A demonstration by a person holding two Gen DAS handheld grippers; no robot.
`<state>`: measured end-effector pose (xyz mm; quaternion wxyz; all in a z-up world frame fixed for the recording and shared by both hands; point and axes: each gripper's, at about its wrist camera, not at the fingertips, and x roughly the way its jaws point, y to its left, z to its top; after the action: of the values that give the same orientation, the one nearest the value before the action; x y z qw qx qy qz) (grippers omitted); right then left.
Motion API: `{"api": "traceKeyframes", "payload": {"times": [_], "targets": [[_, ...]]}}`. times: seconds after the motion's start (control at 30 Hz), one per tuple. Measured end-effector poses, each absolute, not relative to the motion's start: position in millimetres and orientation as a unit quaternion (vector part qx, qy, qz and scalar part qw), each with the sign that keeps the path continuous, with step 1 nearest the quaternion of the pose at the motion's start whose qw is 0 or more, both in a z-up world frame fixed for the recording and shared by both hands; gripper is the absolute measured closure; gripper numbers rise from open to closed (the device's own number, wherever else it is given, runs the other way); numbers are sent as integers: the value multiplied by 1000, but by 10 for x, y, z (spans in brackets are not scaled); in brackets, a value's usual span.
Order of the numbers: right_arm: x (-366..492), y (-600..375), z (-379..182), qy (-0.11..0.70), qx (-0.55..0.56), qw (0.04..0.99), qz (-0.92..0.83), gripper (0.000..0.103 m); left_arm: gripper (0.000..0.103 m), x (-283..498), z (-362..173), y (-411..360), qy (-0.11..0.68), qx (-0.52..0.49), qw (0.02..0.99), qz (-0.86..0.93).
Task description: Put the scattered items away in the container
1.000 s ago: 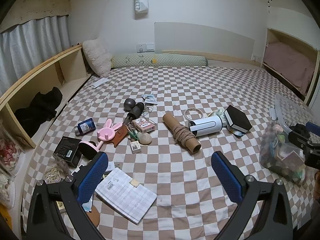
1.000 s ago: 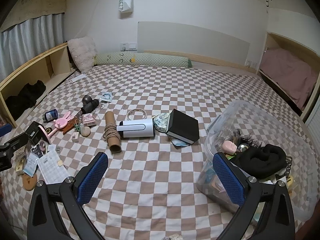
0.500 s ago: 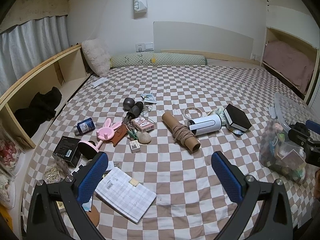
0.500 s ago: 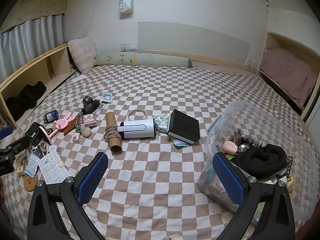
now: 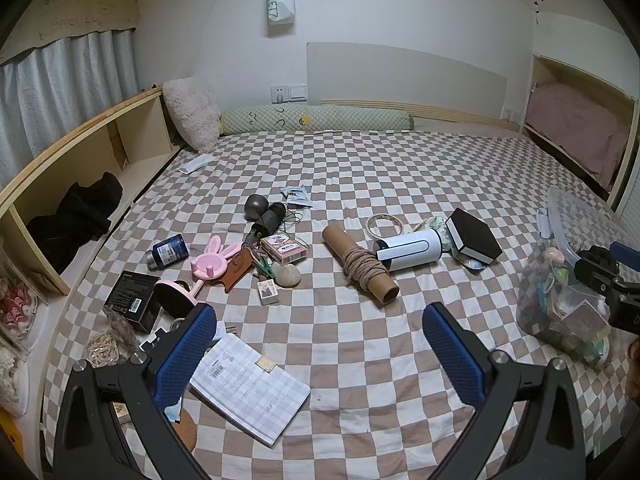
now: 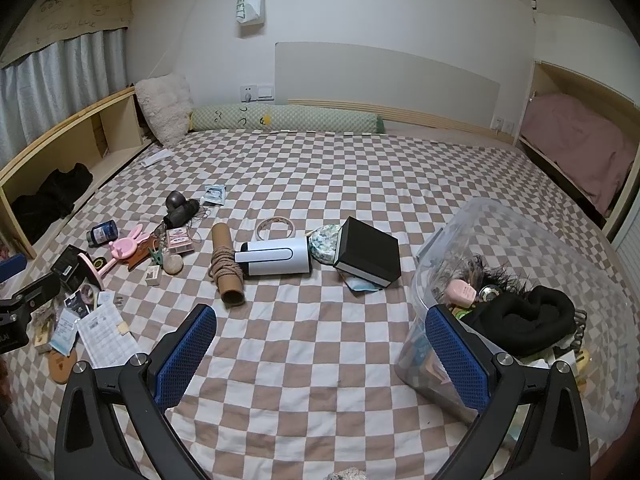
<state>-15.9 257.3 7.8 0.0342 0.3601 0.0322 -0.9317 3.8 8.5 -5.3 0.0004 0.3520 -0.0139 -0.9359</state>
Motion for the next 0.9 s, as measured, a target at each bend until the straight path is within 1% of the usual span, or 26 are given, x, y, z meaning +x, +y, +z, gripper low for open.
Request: {"api": "traceKeyframes", "payload": {"times": [0.9], "targets": [[-141,2567,50,35,362,38,-931,0,0,8,-56,53,-11,355,-3,-935]]}}
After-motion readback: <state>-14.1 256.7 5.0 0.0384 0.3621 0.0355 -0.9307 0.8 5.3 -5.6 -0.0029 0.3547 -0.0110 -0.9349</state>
